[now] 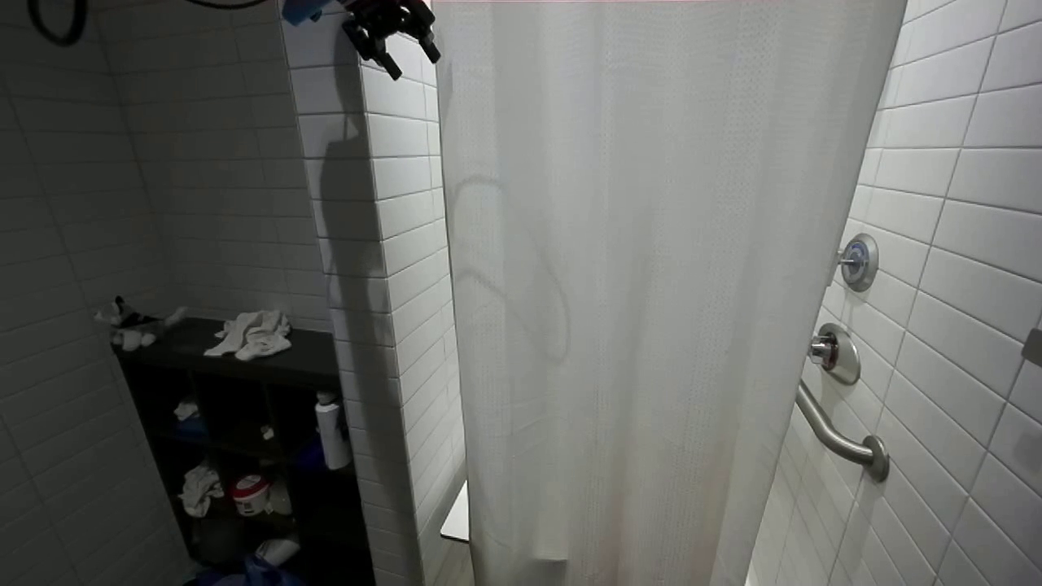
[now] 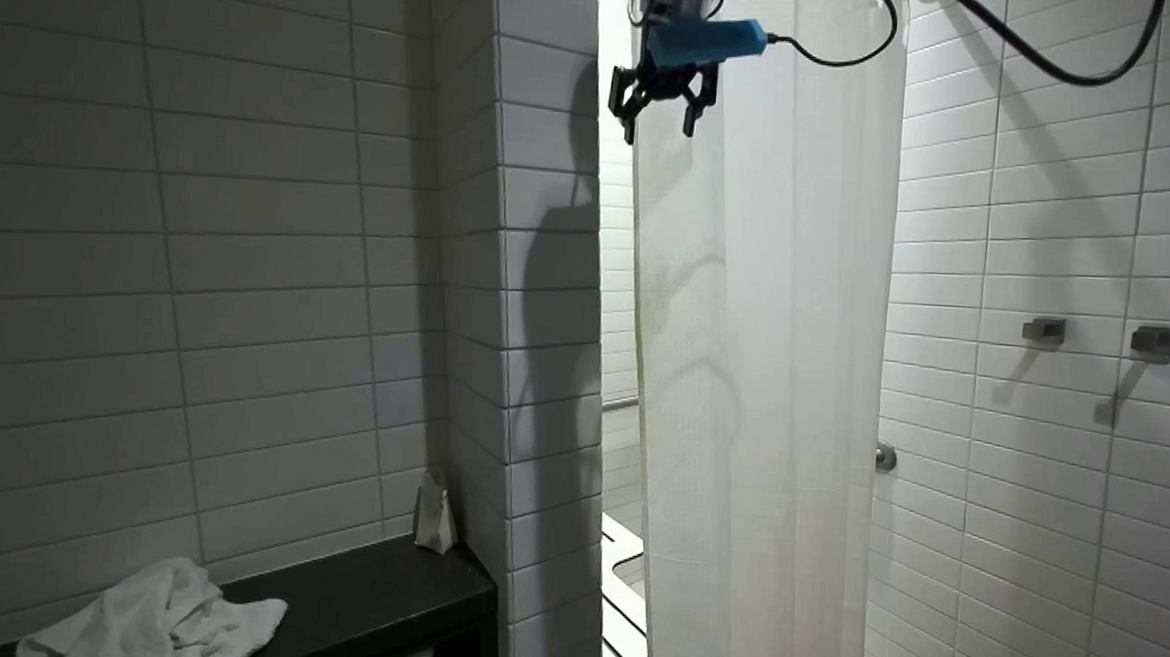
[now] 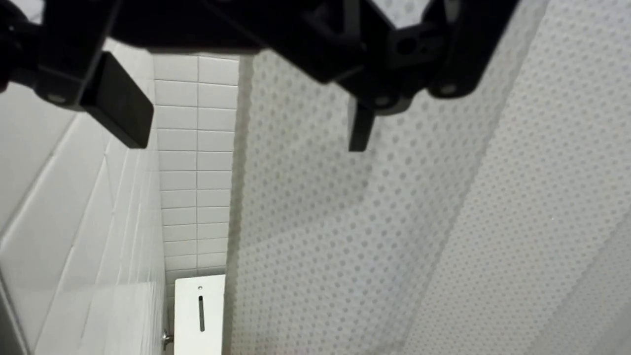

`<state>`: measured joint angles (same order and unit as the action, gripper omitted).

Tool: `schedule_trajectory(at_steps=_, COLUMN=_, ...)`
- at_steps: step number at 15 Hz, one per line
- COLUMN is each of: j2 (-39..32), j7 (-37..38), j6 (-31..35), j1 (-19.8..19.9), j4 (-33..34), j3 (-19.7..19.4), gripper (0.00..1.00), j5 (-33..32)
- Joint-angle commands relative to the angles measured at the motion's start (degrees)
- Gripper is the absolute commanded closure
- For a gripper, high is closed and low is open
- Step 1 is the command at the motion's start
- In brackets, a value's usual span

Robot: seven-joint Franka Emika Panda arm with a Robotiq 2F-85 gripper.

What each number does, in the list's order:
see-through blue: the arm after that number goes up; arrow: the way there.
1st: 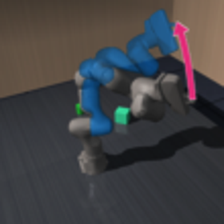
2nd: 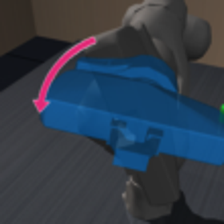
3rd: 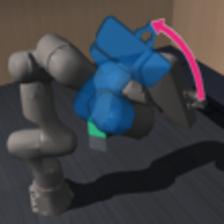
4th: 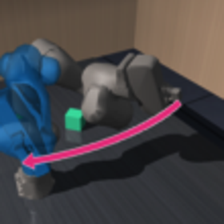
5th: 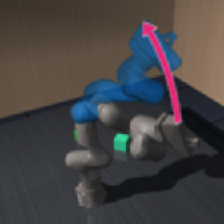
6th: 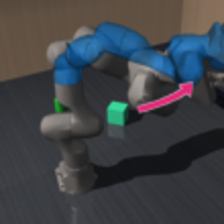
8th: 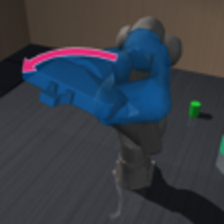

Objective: Open the curtain railing

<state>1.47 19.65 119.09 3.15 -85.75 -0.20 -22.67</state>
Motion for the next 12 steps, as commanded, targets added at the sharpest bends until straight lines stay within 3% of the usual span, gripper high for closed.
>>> schedule_trajectory(at_steps=1, j2=-6.3, j7=-5.1, j6=-9.5, j1=-1.3, j4=12.4, j3=0.0, gripper=0.0, j5=5.2)
schedule_trajectory(at_steps=8, j2=-17.1, j7=-10.4, j6=-25.8, j1=0.0, j4=26.9, j3=-2.3, gripper=0.0, j5=14.0)
schedule_trajectory(at_steps=9, j2=-17.6, j7=-11.1, j6=-26.7, j1=0.8, j4=27.9, j3=-1.7, gripper=0.0, j5=14.9)
schedule_trajectory(at_steps=10, j2=-15.0, j7=-8.8, j6=-23.1, j1=-0.1, j4=22.3, j3=-1.8, gripper=0.0, j5=12.7)
schedule_trajectory(at_steps=12, j2=-15.8, j7=-9.0, j6=-23.2, j1=0.1, j4=22.9, j3=-1.8, gripper=0.0, j5=12.8)
